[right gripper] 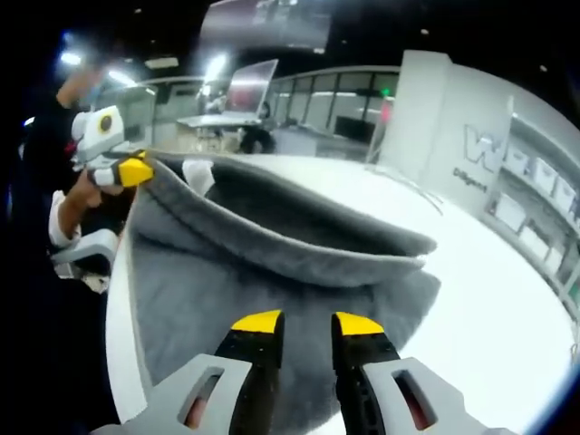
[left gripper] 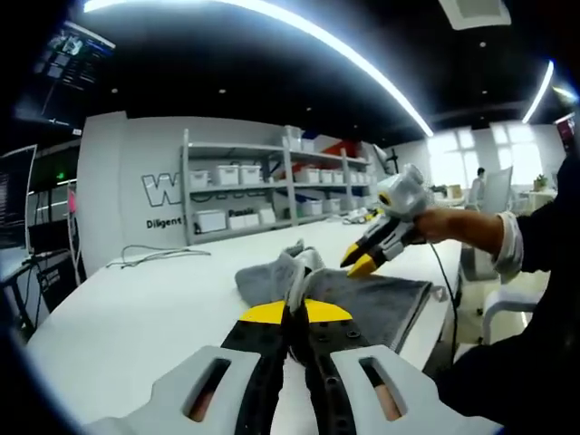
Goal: Open the folded towel by lifting each exposed corner and separating the folded layers until the towel lies flat within the target outline without major curled edges
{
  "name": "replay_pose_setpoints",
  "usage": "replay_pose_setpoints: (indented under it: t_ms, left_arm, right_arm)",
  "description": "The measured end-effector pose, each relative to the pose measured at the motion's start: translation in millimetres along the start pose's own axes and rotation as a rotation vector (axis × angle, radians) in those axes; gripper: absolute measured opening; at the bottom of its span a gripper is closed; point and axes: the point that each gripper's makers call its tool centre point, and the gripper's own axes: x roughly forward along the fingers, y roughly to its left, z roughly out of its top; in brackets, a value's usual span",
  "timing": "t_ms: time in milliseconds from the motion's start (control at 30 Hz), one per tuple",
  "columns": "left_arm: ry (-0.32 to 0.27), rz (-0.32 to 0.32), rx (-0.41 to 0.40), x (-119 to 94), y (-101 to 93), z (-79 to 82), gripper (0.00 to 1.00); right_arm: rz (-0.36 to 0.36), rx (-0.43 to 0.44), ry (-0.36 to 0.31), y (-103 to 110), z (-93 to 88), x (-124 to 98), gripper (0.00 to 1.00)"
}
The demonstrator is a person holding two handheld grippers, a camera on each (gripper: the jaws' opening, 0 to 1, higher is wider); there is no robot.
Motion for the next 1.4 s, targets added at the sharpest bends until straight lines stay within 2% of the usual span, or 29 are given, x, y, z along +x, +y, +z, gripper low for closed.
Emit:
replay_pose_setpoints:
  t_ms: [500,800,1067,1400]
  left_arm:
    - [0.012,0.018,-0.021,-7.4,7.2,-9.0,0.05]
    - [0.027,0.032,-0.020,-11.9,9.6,-15.9,0.05]
    - [0.050,0.063,0.046,-17.5,13.2,-24.6,0.05]
    - [0.071,0.082,0.059,-22.0,17.7,-31.3,0.05]
  right_arm:
    - [0.001,0.013,-0.003,-4.6,4.2,11.2,0.19]
    - [0.020,0.075,-0.008,-16.4,4.6,19.2,0.19]
    - [0.007,0.074,0.002,-21.5,1.9,25.8,0.19]
    - [0.017,0.068,0.020,-23.9,-2.0,32.3,0.19]
